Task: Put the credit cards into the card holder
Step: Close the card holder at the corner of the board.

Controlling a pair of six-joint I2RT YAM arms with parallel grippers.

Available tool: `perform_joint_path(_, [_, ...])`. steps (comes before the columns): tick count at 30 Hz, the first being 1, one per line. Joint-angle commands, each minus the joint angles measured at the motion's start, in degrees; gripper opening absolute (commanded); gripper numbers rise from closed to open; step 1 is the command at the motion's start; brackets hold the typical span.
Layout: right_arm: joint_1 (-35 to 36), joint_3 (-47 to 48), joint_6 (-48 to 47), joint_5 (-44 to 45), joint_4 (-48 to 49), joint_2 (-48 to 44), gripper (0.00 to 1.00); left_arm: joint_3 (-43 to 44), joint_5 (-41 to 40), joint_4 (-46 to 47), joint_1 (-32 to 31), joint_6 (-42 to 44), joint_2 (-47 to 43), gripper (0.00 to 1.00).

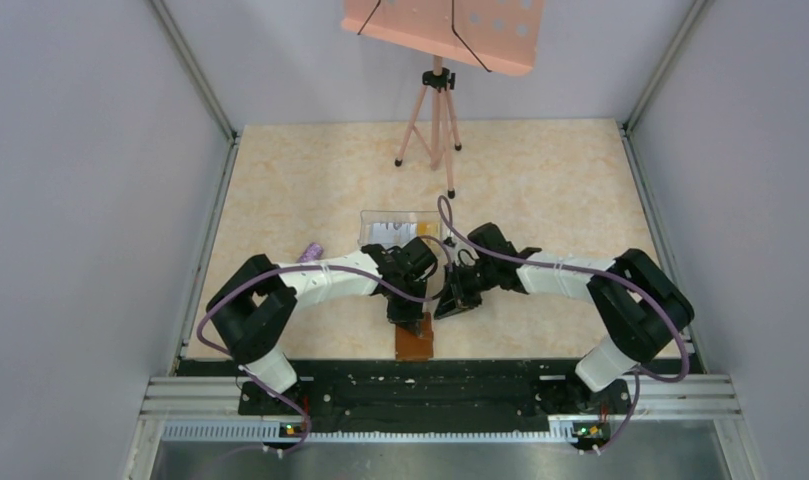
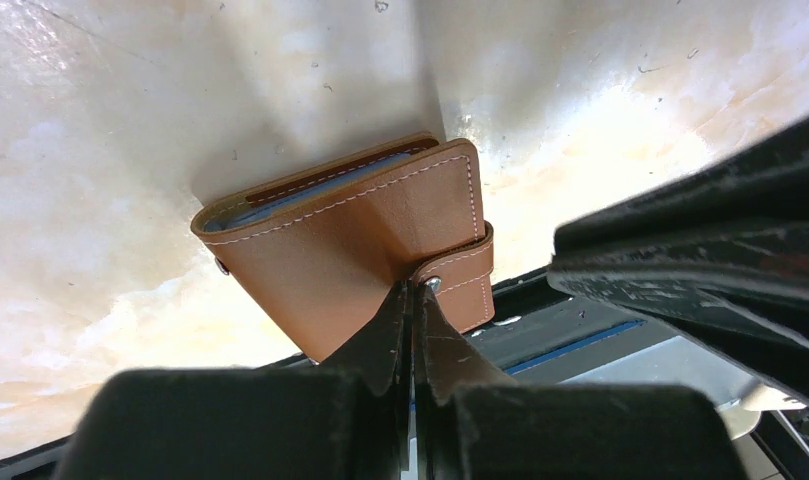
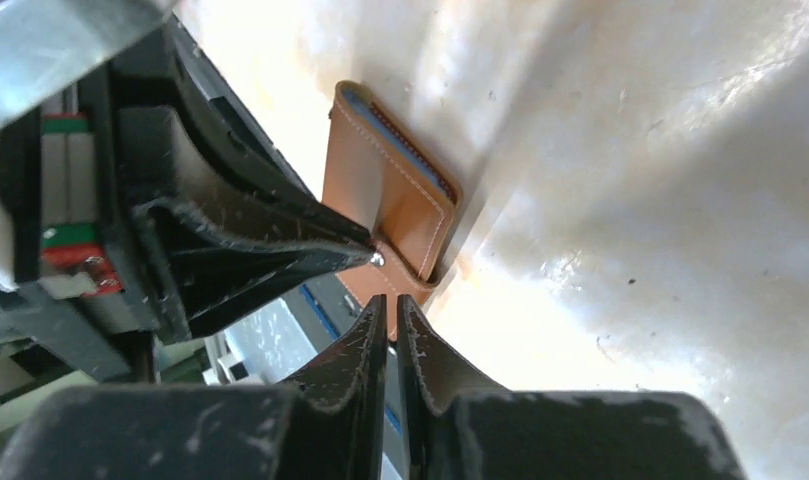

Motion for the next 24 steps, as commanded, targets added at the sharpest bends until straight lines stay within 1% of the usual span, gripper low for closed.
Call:
perform_joint_path(1, [0.7,0.6,-3.6,-1.5,-2.1,-3.2,0.01,-1.2,-5.1,-2.3,0.0,1.3,3.2,0.00])
perform_joint_path(2, [1.0,0.6,-3.5,-2.2,-1.6,-3.0,0.00,-1.1,-5.3,-2.5,0.0,1.4,3.3,0.00])
perform_joint_path(10, [4.9,2.4,-2.0,-6.1,1.8,3.7,0.00,-0.1,-6.8,-4.6,0.0,1.3,4.2,0.00])
perform_joint_path(17, [6.0,3.6,-0.8,-7.4,4.1,9.9,0.00,0.5,-7.7,-5.6,-0.3,1.4,5.0,0.00])
perform_joint_path(20, [6.5,3.8,-0.2,-6.5,4.3,10.8,0.00,0.9,-7.7,-5.9,-0.6,1.6,5.7,0.00])
perform_joint_path(24, [6.9,5.0,-0.7,-4.0,1.4,11.8,0.00,2.3,-9.1,-7.8,-1.0,2.1,7.0,0.00])
